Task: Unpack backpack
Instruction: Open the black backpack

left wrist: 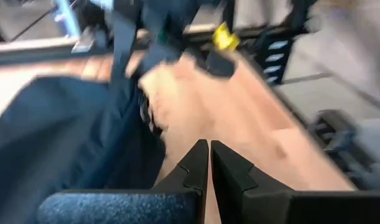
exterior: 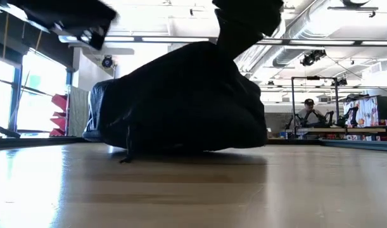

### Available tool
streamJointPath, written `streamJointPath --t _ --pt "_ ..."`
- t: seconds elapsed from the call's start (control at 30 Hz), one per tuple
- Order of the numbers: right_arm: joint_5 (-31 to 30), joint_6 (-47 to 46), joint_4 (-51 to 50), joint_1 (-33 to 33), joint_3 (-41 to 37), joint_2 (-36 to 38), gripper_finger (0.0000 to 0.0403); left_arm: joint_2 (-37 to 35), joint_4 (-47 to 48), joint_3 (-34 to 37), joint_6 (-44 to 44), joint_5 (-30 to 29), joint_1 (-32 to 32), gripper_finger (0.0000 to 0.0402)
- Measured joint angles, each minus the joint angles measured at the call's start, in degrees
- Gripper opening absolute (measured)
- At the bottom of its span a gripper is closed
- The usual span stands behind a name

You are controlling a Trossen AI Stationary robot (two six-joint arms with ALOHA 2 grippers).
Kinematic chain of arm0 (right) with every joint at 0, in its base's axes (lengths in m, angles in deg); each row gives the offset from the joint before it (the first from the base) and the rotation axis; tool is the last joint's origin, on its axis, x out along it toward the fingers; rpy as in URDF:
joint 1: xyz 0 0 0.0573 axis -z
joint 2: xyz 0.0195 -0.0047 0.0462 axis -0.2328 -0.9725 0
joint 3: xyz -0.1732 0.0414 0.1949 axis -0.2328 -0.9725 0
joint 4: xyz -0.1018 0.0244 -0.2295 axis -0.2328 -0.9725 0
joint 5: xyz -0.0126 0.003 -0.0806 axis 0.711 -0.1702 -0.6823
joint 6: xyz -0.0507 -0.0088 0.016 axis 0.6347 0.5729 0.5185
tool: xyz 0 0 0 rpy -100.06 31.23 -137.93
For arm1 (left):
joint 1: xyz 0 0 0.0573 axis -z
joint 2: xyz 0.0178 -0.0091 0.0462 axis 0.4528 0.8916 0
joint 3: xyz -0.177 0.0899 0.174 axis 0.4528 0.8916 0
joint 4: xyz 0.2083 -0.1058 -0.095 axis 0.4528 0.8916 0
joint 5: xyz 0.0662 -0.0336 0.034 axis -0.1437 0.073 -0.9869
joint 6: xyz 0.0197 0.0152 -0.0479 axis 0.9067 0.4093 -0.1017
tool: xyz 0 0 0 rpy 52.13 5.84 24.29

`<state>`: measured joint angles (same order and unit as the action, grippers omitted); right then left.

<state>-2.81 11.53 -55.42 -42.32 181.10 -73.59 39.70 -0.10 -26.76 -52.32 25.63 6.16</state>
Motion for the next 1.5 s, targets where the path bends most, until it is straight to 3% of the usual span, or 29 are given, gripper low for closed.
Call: streamJointPath --t 0.2,0.5,0.63,0.77,0.97,1.13,1.27,1.5 --pt "-2.1 0.1 3.0 -0.5 0.0 0.0 0.0000 8.5 -0.1 -4.8 -2.0 -9.6 -0.2 0.0022" --pt "-1.8 1.8 5.4 -1.2 0.0 0.0 0.0000 17.2 -0.1 -12.5 -2.7 -10.6 -2.8 0.0096" --pt "-1.7 2.7 5.4 -1.4 -0.1 0.0 0.0000 19.2 -0.2 -13.9 -3.0 -13.6 -2.9 0.0109" --pt "-1.7 3.4 6.0 -1.6 -0.1 0.0 0.0000 19.5 1.1 -13.9 -2.9 -18.2 -1.6 0.0090" --pt "-0.2 4.7 6.1 -1.7 -0.1 0.1 0.0000 19.4 2.8 -13.8 -0.3 -24.7 1.1 0.0010" --pt "1.6 4.9 6.0 -1.8 -0.1 0.1 0.0000 19.2 4.7 -13.8 0.0 -27.8 2.2 0.0002" --pt "3.5 6.3 5.4 -2.4 -0.1 0.1 0.0000 16.1 13.5 -13.8 -3.3 -29.7 2.4 0.0001" --pt "5.1 3.9 1.5 -4.2 0.0 0.2 0.0000 5.5 44.0 -13.6 -18.8 -33.5 2.0 0.0000"
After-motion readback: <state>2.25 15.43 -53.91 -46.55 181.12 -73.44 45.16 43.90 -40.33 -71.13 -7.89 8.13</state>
